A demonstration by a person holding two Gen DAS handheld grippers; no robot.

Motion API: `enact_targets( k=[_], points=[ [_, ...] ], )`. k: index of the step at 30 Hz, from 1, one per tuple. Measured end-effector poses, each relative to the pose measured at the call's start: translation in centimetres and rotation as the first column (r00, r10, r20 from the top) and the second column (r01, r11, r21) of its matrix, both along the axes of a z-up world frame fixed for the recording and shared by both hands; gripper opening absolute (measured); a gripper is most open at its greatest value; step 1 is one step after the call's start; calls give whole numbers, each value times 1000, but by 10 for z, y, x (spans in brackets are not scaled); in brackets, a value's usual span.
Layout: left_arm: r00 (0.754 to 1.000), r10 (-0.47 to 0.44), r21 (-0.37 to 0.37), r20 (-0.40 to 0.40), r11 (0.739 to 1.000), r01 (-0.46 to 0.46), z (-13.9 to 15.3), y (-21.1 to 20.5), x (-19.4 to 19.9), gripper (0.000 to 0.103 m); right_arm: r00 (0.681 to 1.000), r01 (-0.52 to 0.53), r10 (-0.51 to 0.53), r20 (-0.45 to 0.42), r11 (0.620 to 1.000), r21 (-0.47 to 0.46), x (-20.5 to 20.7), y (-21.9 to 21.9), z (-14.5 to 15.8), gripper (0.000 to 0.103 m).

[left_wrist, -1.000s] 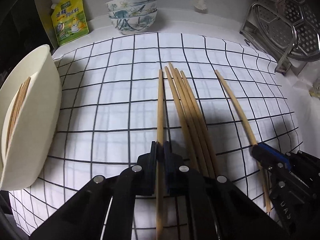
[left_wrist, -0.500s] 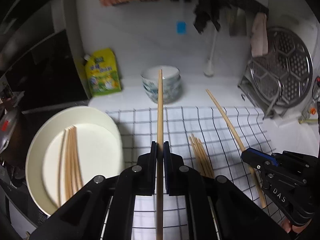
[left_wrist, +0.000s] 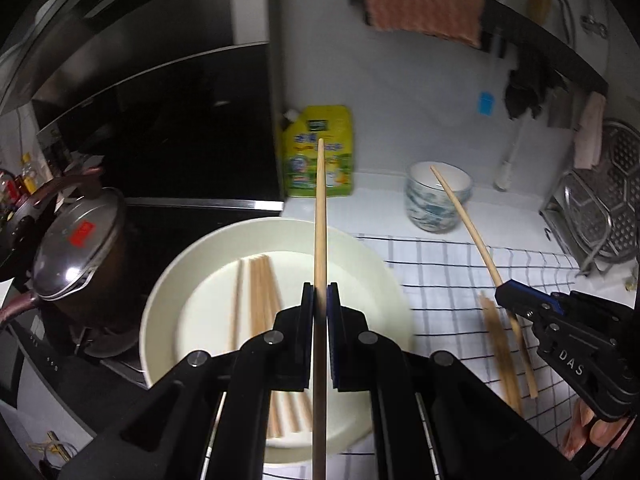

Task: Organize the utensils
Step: 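Lift and carry both held chopsticks over the white dish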

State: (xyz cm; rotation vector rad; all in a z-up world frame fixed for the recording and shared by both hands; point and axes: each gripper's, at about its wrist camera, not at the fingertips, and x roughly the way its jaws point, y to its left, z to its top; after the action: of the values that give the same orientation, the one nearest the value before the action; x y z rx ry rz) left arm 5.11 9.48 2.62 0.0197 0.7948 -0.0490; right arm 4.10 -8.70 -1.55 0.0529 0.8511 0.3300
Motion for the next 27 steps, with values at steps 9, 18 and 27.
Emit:
enact_targets(
  k=[9, 18, 27],
  points=[
    [997, 66, 0, -48, 998, -66, -26, 65, 25, 7, 990, -138, 138, -12, 990, -3, 21, 85, -13, 6],
    [987, 66, -12, -145, 998, -69, -65, 96, 46, 7, 978, -183, 182, -100, 983, 7, 51, 141, -48, 6],
    [975, 31, 0, -222, 999, -32, -103, 94, 57, 8, 965, -127, 116, -233, 991, -32, 65, 150, -95, 6]
  ],
)
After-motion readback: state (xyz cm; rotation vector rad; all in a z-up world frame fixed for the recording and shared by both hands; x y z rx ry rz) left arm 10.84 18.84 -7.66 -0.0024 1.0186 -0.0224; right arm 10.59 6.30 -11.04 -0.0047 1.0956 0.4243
